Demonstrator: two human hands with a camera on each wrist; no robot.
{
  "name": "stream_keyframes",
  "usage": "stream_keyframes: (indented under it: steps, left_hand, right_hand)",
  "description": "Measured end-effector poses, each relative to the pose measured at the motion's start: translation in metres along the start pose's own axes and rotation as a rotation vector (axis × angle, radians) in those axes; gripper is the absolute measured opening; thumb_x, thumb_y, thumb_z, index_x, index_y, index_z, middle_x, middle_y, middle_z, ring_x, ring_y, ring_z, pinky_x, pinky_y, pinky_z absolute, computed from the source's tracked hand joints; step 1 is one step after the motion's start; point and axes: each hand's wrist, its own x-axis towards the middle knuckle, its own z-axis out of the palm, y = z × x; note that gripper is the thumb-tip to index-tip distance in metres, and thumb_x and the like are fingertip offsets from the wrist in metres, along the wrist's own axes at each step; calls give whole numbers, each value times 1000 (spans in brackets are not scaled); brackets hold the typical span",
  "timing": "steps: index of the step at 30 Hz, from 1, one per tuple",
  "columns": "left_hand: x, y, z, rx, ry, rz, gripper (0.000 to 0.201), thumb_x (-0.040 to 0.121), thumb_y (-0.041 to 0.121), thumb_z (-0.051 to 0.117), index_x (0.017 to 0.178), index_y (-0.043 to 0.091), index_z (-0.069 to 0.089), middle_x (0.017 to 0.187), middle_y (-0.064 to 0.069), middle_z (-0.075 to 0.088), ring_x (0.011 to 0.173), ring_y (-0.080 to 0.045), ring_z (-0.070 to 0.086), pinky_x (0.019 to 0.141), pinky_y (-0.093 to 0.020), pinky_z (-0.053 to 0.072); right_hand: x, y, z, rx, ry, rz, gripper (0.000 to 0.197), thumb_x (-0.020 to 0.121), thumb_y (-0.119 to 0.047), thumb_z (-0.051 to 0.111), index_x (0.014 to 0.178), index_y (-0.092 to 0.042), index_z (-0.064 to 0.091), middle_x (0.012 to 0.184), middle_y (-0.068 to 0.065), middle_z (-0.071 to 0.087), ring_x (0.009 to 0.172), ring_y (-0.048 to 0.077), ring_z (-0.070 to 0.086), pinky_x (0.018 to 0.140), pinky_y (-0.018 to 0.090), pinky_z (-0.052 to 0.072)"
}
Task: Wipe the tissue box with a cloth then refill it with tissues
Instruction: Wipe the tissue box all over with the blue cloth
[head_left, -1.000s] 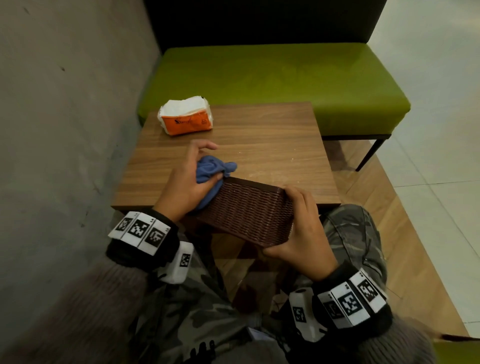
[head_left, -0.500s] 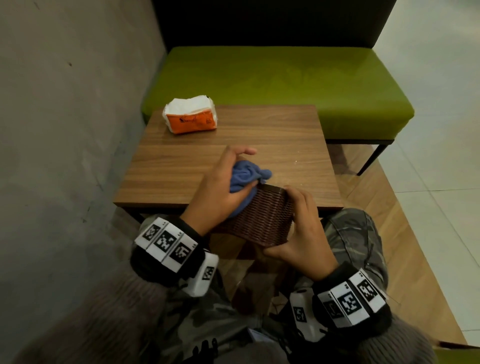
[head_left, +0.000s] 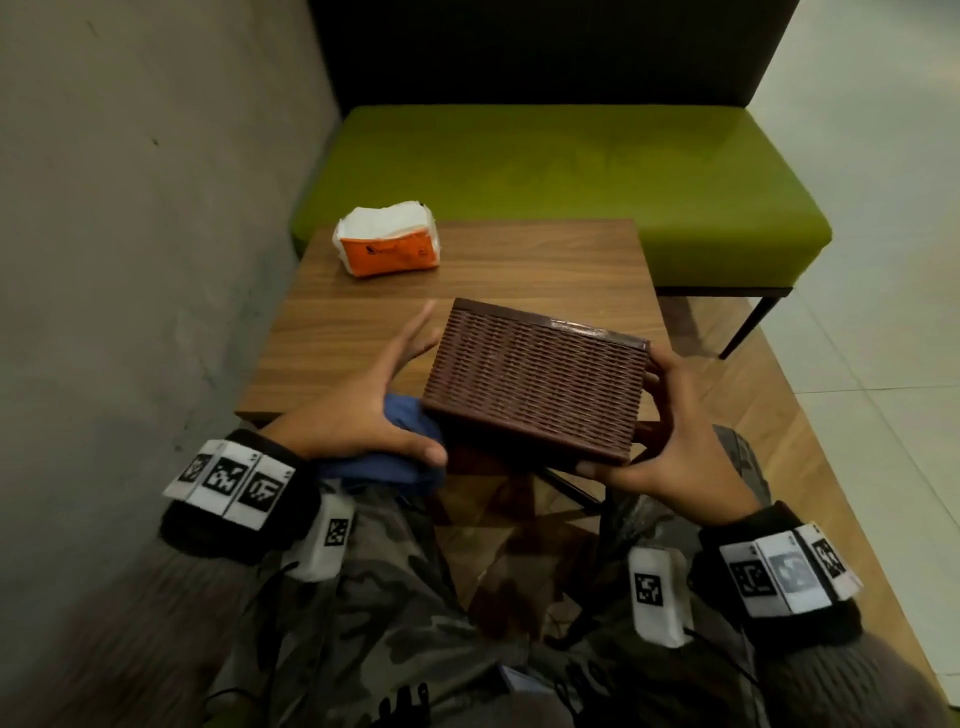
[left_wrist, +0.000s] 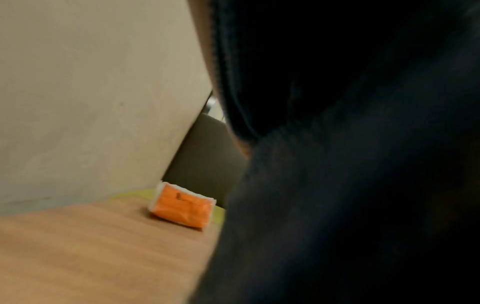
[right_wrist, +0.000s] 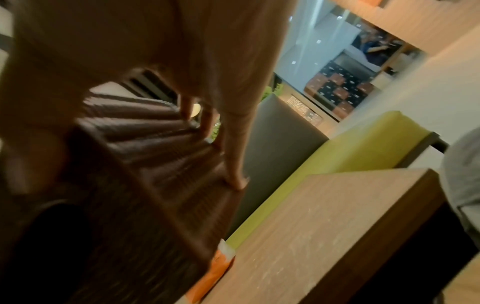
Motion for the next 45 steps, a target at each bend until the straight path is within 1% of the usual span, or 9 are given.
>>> stream_keyframes:
  steps: [6,11,15,20,24,27,30,36,45]
  left_hand:
    - [14,16,3,81,-16,112,113,60,14,87,145,24,14,141,19,35,126,19,33,94,2,27]
    - [12,20,13,243,97,114,104,58,27,89,135,38,21,127,19,40,94,12,54,79,-10,43]
    - [13,36,17,634,102,51,111,54,44,84,140,38,14,139,10,30,109,-15,53,83,-41,51]
    - [17,51,40,1040,45,68,111,61,57,74,145,34,4,145,9,21,102,-16,57,65,-26,42]
    - [13,42,34,410,84,140,102,61,44,83,144,35,25,142,8,38,114,-3,55,88,-22,50]
    - [10,36,27,-226,562,94,61,74,30,73,130,19,51,119,-2,62,102,-5,63,86,-22,53]
    - [14,51,41,-199,967,154,30,89,34,61,111,13,62,103,11,66,98,-1,63,89,-23,51]
    - [14,58,103,448,453,570,34,82,31,71,113,19,65,129,-1,56,123,-21,48,107,-40,35]
    - [15,48,85,361,579,510,25,83,14,68,106,9,62,115,-8,60,113,-16,55,99,-26,43]
  right_hand:
    - [5,1,-13,82,-112,59,109,55,-2,90,138,-35,27,140,-9,44,133,3,43,92,15,48]
    - [9,15,-9,-195,-143,101,133,55,-57,85,154,-20,4,147,-38,21,142,-3,24,111,44,39]
    - [7,2,29,-604,-46,-41,145,53,-66,80,152,-11,-11,162,9,2,150,23,7,119,49,25]
    - [11,-5,74,-694,9,-15,126,59,-62,70,155,-18,1,144,9,35,131,26,36,106,43,38]
    - [5,4,63,-540,104,-6,109,56,-63,69,144,-16,28,133,5,43,122,24,43,96,33,38]
    - [-2,10,51,-410,195,-11,107,54,-52,82,141,-17,29,127,-4,41,121,14,42,95,18,32]
    - [-4,12,56,-369,197,-47,103,54,-53,79,138,-26,26,124,-12,35,119,7,38,97,9,30]
    - [-3,17,68,-354,214,-37,85,63,-59,70,133,-34,29,128,-17,40,121,7,44,98,8,33]
    - [-6,10,64,-260,218,-114,98,55,-48,82,134,-21,31,127,-5,45,119,18,50,100,41,45]
